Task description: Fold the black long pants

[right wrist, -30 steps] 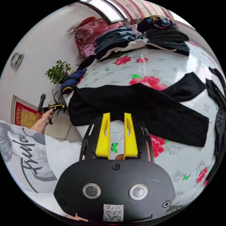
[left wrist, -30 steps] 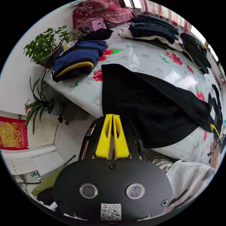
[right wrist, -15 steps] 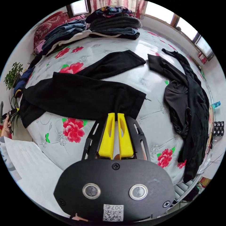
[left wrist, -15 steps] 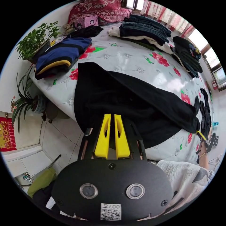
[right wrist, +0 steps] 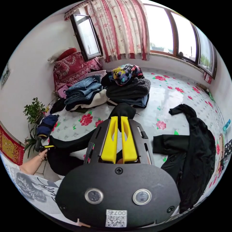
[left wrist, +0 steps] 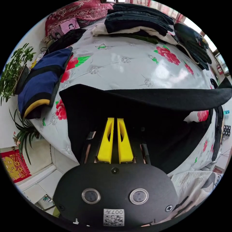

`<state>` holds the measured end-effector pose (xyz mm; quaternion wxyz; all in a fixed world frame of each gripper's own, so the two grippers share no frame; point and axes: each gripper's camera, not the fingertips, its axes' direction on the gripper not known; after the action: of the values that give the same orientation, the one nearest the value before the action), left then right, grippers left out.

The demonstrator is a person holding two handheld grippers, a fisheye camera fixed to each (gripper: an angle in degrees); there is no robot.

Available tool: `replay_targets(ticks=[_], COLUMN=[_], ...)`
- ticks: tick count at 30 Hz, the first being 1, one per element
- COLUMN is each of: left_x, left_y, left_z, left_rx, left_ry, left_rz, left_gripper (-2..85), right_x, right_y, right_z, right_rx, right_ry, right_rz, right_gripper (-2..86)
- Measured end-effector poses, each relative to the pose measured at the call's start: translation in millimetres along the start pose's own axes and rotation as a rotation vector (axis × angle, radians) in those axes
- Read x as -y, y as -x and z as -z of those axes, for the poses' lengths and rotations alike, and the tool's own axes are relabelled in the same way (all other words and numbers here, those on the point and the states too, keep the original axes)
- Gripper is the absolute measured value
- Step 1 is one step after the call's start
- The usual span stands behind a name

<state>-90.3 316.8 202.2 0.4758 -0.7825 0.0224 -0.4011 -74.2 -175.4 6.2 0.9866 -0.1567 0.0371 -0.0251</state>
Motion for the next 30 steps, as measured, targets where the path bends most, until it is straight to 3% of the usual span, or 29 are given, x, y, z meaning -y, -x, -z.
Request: replay_targets(ticks=[4,8,14,21,28,30], left_x=[33.4,22.2,-10.9,-4.7,-10.7,-9.5], left_y=[20.8,18.3,-1.8,-46.8,-71.0,-73.0], left_z=[2.4,22.5,59.4,29.9,30.0,31.6], left_rx=[-0.116,-0.153,-0.127,-0.034,0.028,0.026], left_ry=[0.061,0.031,-0.104,-0.028,-0.078,-0.079], left_rz=[0.167,0.191,0.189,0.142,0.150,0.149], left_gripper=[-0.5,-0.6,-0.8,-0.9,-1.0,-1.0], right_x=[44.9,29.3,-28.7,-5.4,15.7,18.5], right_y=[0.0,12.9,-10.6,-22.7,-13.4,-6.0], right_z=[-87.5,-137.0,-178.9,-212.5,-310.3,-316.5], right_rx=[-0.145,-0.100,-0.082,0.058,0.024,-0.054], right_ry=[0.098,0.138,0.267,0.250,0.355,0.290], right_rz=[-0.107,-0.040,0.035,-0.013,-0.101,-0.124], right_gripper=[0.2,0.7,2.7,6.3,7.3,5.5])
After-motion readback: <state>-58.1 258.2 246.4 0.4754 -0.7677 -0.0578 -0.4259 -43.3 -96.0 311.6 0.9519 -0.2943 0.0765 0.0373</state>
